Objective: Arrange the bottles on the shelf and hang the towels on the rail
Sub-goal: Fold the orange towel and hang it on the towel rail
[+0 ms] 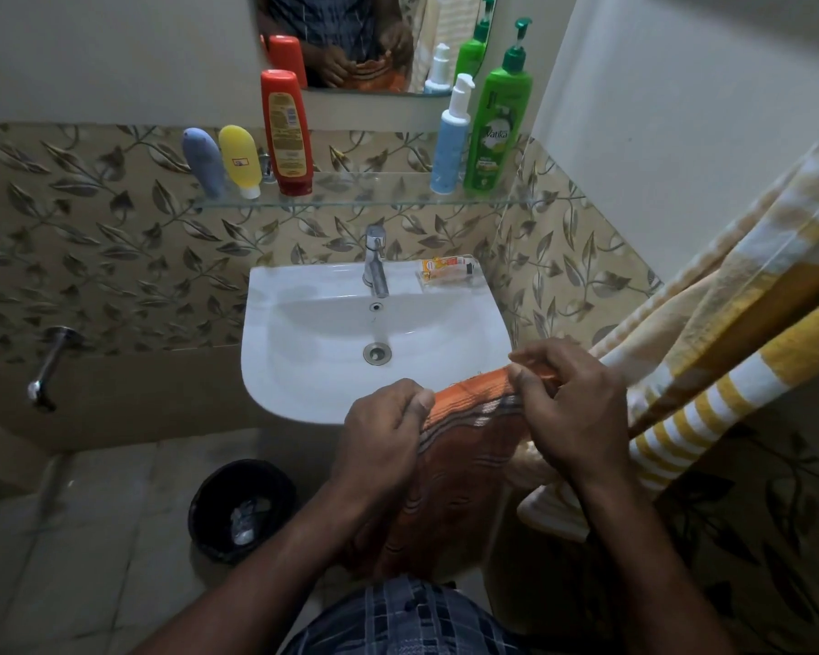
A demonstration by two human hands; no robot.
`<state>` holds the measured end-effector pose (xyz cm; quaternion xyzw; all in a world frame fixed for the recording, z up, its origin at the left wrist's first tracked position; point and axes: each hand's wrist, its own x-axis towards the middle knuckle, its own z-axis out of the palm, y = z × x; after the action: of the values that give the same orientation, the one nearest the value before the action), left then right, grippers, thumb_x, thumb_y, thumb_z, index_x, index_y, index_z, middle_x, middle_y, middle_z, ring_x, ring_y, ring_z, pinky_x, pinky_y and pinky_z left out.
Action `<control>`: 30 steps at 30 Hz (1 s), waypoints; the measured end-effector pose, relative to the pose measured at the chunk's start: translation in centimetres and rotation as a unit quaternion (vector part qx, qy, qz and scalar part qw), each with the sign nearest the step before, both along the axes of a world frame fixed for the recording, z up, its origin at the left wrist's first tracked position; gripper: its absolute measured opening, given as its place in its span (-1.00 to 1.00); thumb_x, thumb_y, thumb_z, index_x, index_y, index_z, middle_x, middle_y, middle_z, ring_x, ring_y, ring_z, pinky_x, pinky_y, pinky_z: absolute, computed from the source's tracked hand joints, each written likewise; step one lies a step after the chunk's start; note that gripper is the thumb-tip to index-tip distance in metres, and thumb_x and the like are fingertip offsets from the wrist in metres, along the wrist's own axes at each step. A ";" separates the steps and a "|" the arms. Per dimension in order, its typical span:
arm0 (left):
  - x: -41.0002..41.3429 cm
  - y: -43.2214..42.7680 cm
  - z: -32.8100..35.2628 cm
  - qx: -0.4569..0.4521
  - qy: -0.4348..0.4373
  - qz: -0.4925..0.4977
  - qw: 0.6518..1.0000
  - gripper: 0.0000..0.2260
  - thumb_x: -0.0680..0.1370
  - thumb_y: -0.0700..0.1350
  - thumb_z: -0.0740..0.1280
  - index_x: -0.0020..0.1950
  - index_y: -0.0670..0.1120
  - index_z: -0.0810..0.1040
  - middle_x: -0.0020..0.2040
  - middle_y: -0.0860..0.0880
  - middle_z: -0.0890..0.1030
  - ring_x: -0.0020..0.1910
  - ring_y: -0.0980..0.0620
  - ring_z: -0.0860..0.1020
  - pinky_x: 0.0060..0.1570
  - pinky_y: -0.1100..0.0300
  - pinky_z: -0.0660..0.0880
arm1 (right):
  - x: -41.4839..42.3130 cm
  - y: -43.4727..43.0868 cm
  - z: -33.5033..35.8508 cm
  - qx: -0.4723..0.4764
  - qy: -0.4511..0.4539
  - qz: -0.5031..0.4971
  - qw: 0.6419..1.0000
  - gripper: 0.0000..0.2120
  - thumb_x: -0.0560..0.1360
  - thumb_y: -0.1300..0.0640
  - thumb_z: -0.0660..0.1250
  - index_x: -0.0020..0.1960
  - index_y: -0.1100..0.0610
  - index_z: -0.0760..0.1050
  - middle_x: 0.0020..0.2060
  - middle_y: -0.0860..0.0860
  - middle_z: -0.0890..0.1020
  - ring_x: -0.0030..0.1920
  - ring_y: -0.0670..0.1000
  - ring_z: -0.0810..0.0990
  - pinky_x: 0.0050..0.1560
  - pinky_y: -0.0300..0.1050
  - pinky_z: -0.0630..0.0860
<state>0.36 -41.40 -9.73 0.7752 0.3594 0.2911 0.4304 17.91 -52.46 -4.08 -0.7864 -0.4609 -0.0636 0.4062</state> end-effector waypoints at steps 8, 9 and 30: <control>0.3 -0.9 -0.2 0.090 -0.007 -0.065 0.994 -0.81 0.64 -0.03 0.27 -0.09 -0.02 0.61 -0.29 0.21 0.52 -0.22 0.16 0.49 -0.19 0.32 0.37 | -3.5 0.7 -0.8 -0.156 0.040 0.167 0.973 -0.64 0.48 0.08 0.45 0.27 -0.02 0.70 0.07 -0.05 0.77 0.05 -0.07 0.70 0.16 -0.15 0.59; 0.1 -0.8 -0.4 0.088 -0.011 -0.071 0.994 -0.80 0.65 -0.03 0.27 -0.09 -0.02 0.61 -0.28 0.20 0.53 -0.21 0.16 0.49 -0.19 0.32 0.37 | -3.3 0.9 -0.9 -0.170 0.066 0.160 0.970 -0.72 0.49 0.09 0.48 0.20 -0.03 0.73 0.03 -0.05 0.78 0.03 -0.06 0.72 0.13 -0.09 0.62; -2.3 -0.5 -1.2 -0.021 -0.023 -0.108 0.994 -0.90 0.59 0.06 0.39 0.07 0.13 0.53 -0.19 0.17 0.66 -0.25 0.13 0.60 -0.15 0.07 0.54 | 1.4 -0.6 -0.6 -0.097 0.119 -0.093 0.984 -0.94 0.49 0.08 0.53 -0.14 0.00 0.68 -0.28 -0.05 0.71 -0.17 0.04 0.69 -0.07 0.04 0.63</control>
<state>-1.96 -41.94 -10.97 0.7932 0.2702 0.2528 0.4836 19.28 -53.02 -4.71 -0.8633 -0.3383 0.0380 0.3727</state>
